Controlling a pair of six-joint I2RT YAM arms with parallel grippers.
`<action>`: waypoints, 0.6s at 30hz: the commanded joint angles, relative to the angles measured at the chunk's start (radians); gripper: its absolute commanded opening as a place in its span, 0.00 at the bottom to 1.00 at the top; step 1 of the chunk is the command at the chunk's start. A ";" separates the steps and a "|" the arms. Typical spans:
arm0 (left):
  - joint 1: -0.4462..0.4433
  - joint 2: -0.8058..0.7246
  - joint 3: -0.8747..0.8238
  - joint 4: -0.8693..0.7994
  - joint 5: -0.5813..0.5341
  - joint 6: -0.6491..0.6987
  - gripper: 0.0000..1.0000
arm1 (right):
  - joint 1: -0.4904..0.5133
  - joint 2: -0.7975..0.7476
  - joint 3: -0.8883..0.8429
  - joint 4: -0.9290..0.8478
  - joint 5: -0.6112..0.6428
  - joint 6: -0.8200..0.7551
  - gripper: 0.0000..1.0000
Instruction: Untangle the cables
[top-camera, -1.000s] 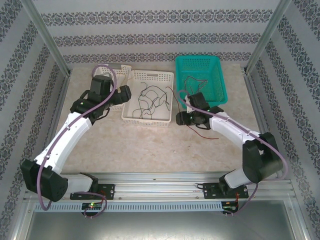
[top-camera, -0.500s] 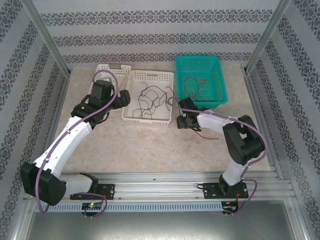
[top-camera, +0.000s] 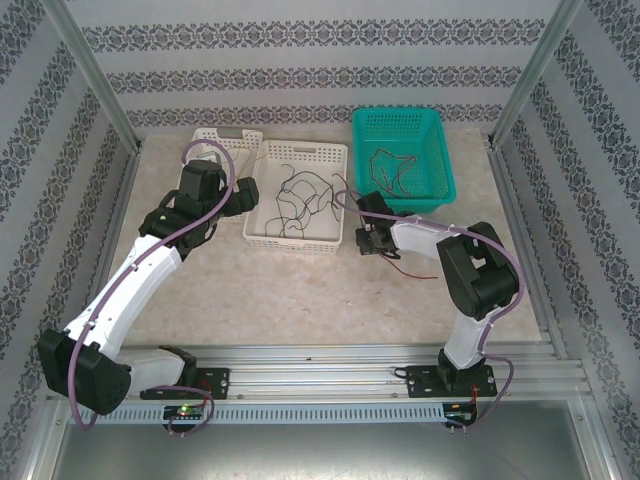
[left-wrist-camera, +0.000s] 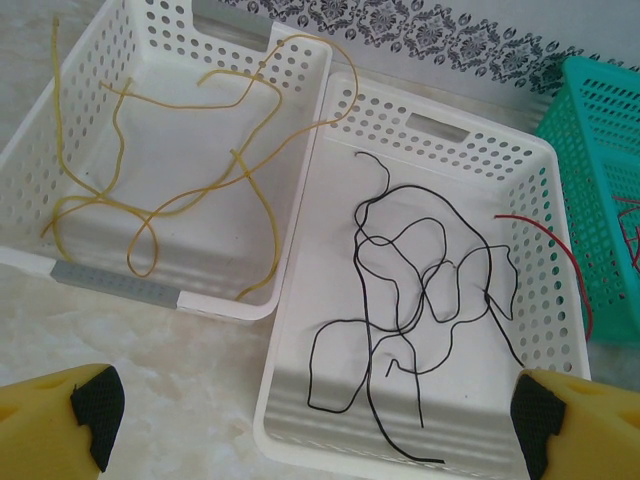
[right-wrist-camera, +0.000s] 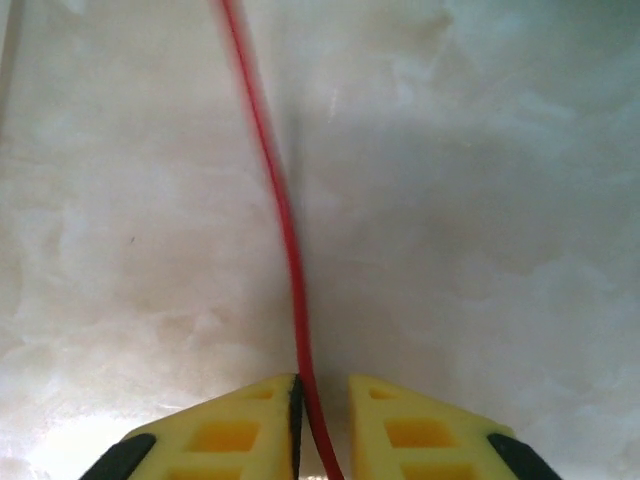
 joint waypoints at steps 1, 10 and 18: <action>-0.009 -0.023 -0.004 0.032 -0.023 0.022 1.00 | -0.005 0.000 -0.038 0.019 -0.043 0.005 0.11; -0.010 -0.024 -0.008 0.032 -0.024 0.023 1.00 | 0.016 -0.221 -0.070 -0.044 -0.117 -0.007 0.00; -0.009 -0.021 -0.005 0.033 -0.013 0.018 1.00 | 0.076 -0.524 0.000 -0.196 -0.126 0.001 0.00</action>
